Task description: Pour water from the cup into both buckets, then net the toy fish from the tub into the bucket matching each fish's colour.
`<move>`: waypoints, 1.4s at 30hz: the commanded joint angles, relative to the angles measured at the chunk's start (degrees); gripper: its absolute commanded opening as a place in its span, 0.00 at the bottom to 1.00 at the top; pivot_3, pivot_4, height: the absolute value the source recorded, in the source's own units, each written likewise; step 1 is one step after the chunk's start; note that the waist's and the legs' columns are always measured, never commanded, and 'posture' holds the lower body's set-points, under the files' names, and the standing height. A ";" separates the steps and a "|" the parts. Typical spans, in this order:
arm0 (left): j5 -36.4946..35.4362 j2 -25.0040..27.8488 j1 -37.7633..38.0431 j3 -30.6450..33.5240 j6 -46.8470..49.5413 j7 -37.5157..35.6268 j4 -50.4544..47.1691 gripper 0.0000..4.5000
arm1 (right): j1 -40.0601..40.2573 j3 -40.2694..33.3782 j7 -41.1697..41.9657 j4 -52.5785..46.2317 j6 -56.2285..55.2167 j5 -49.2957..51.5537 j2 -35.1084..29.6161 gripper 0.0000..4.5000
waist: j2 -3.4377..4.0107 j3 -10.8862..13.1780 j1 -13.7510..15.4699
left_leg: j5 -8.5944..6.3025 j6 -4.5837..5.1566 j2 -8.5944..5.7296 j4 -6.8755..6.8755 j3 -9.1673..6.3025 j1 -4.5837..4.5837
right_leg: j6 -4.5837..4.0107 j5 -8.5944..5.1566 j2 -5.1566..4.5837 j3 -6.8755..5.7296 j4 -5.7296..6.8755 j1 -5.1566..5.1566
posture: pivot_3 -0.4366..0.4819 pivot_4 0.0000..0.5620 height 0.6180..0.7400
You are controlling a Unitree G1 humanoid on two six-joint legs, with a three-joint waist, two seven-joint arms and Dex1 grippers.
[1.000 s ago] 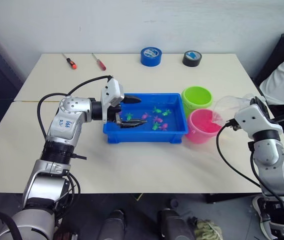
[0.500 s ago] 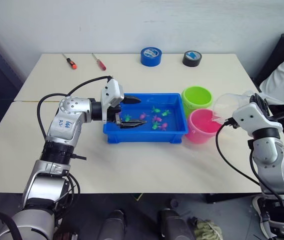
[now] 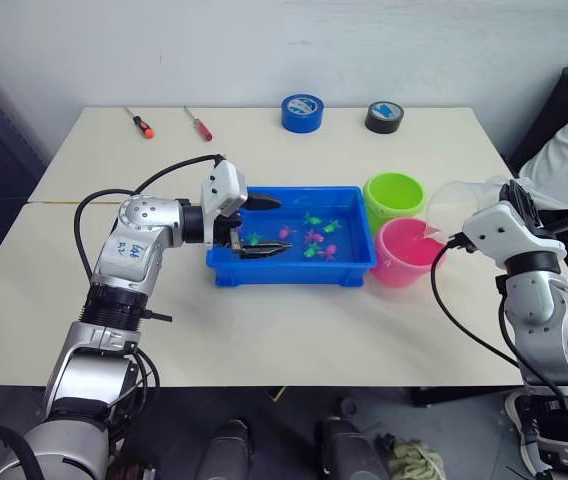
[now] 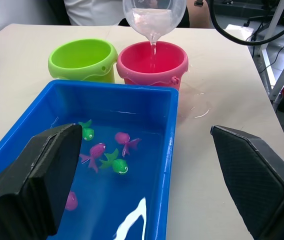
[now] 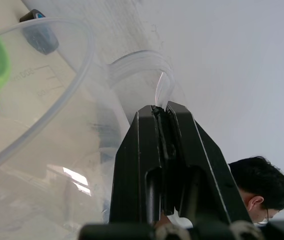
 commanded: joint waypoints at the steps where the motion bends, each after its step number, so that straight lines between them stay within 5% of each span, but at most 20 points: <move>1: -0.79 0.69 0.01 1.07 -0.33 0.18 -2.46 1.00 | -1.07 -0.51 -1.36 -0.93 -1.21 -1.16 -1.11 0.01 | 0.00 0.00 -0.01 | 0.00 0.00 0.00 0.00 0.00 0.00 | 0.00 0.00 0.00 0.00 0.00 0.00 | 0.48 0.27 0.95; 23: -1.37 1.50 -0.82 2.07 0.30 0.35 -0.91 1.00 | -8.75 -6.44 2.51 0.50 11.74 14.48 6.63 0.01 | 0.00 0.00 -0.20 | 0.04 -0.06 0.01 0.02 0.00 0.02 | 0.00 0.00 0.01 0.00 0.10 0.00 | 0.48 0.27 0.95; 42: -0.33 5.99 -4.77 6.33 -1.47 2.66 7.81 1.00 | -29.77 3.76 -6.99 30.41 -0.42 10.36 6.11 0.01 | 0.00 0.00 -0.37 | 0.13 -0.09 0.00 0.03 0.02 0.02 | 0.00 0.00 -0.01 0.02 0.30 -0.13 | 0.48 0.27 0.95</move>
